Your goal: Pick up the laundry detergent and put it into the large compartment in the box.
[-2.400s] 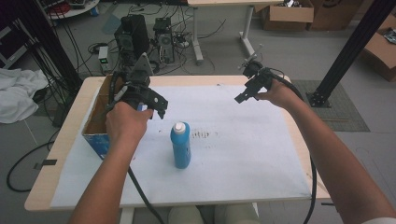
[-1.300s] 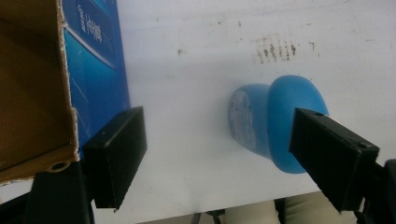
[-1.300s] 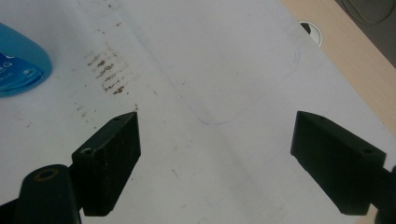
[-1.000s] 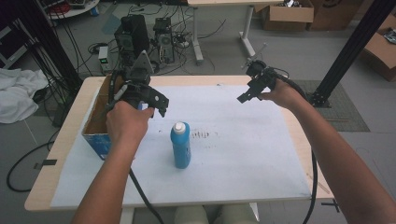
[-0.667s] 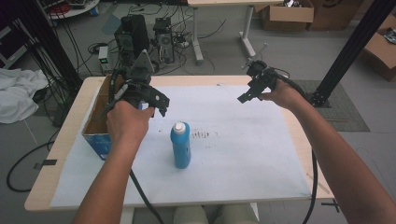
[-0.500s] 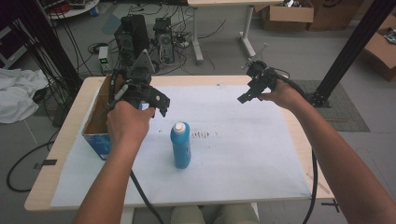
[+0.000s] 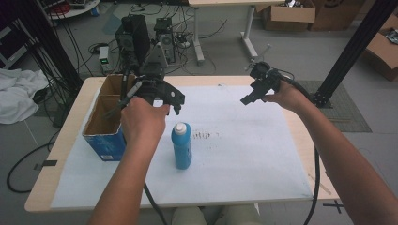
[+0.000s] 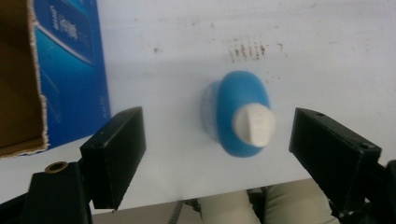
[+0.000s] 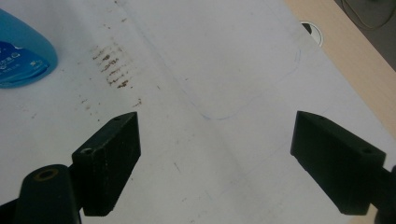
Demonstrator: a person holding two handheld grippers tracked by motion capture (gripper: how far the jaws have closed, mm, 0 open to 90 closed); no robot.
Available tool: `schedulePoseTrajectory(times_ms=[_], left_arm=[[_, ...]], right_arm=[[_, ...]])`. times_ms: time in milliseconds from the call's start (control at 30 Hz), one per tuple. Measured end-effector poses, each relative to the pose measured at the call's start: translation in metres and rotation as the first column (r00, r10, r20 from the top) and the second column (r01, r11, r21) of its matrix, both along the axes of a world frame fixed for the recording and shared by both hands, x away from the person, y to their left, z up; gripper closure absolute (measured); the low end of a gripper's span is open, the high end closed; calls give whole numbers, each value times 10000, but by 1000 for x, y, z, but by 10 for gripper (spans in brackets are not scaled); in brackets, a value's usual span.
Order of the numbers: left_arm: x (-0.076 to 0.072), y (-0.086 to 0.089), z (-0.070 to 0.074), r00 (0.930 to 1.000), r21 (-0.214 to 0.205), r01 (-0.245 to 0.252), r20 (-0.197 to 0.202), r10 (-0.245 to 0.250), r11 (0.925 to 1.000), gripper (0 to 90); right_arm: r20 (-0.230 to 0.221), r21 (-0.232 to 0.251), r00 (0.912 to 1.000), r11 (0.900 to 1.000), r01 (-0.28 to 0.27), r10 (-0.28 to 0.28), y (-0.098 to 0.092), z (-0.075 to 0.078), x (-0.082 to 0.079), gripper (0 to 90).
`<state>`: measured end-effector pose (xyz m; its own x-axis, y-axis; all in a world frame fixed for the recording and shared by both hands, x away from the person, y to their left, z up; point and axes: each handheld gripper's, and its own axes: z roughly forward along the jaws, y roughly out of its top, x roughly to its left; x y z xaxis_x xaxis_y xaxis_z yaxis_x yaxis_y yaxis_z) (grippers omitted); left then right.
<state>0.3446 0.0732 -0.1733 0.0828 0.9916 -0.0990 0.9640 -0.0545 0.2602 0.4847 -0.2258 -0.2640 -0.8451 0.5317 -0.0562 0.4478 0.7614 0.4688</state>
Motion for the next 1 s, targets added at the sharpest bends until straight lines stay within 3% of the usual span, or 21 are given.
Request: schedulePoseTrajectory(times_ms=[200,467,567,1000], left_arm=[[2,-16,-8,9999,118,48,-163,-46,9999,192],[7,-26,-32,9979,178,186,-617,-175,9997,192],[8,-28,-37,9975,346,221,-686,-197,9992,192],[12,-28,-57,9953,386,-16,-972,53,9993,192]], right_arm=[[-23,14,10000,10000,-30,30,-1,-2,0,158],[-94,-64,9999,10000,-57,57,0,-3,-2,159],[-58,-91,9999,9999,-87,86,-1,-4,-1,159],[-108,-73,9999,10000,51,-51,-4,-6,-3,160]])
